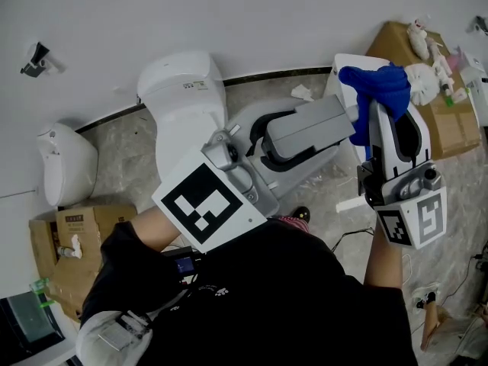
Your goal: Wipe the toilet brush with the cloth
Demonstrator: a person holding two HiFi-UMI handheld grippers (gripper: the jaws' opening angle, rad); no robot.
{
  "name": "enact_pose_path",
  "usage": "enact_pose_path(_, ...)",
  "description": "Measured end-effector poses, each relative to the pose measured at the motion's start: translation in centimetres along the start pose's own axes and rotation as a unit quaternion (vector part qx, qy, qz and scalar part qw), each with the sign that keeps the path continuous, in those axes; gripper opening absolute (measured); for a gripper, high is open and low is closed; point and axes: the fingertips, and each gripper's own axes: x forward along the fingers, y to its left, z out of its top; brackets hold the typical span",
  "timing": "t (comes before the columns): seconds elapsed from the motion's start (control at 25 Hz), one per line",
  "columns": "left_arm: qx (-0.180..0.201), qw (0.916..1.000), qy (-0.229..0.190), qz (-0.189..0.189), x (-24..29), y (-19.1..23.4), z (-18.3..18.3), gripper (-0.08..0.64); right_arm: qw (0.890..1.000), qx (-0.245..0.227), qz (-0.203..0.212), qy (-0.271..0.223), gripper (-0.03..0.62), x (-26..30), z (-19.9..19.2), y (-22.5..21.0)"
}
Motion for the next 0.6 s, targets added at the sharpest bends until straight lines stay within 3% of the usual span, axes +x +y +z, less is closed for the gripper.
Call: enact_pose_path(0.6,-0.014,0.9999,0.007,0.004,-0.2,-1.4,-0.5,0.17,0.999,-0.004,-0.044,0.012,0.069,-1.9,-1.0,-3.1)
